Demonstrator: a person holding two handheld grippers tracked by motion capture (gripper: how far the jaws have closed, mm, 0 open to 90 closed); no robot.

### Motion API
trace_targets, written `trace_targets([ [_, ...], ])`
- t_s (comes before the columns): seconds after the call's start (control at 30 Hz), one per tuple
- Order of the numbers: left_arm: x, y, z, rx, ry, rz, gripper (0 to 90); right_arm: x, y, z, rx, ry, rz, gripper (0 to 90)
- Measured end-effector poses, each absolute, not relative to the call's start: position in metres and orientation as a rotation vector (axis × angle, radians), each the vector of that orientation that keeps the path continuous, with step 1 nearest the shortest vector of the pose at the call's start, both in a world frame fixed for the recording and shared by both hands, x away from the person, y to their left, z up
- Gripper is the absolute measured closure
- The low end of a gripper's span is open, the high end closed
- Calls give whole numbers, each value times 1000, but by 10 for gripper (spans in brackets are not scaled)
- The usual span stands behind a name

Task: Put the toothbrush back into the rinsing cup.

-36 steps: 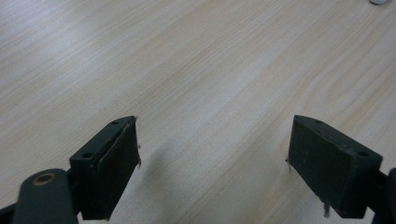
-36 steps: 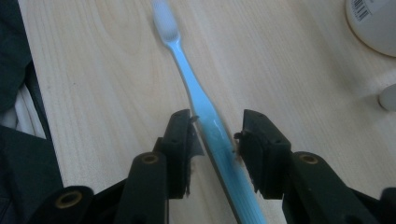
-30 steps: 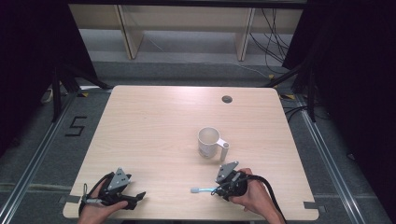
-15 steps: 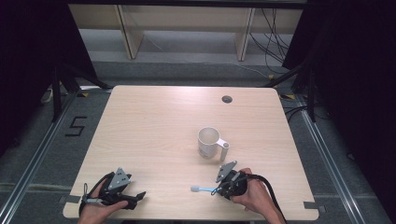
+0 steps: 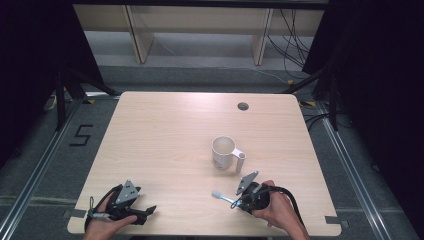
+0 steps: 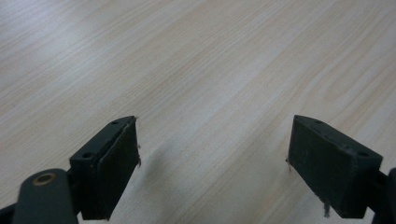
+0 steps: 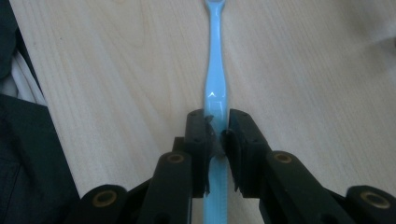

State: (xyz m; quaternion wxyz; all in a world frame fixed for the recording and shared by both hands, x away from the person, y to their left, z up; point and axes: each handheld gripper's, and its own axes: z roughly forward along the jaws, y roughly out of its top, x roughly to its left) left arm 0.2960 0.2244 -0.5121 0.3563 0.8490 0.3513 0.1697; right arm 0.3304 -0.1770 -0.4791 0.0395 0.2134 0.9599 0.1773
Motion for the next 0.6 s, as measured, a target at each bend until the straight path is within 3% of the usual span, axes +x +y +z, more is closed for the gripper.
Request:
trace_targets([
  [0.6,296,224,-513,2171,904,431,156,332,-165,-476,678,2980,304,778],
])
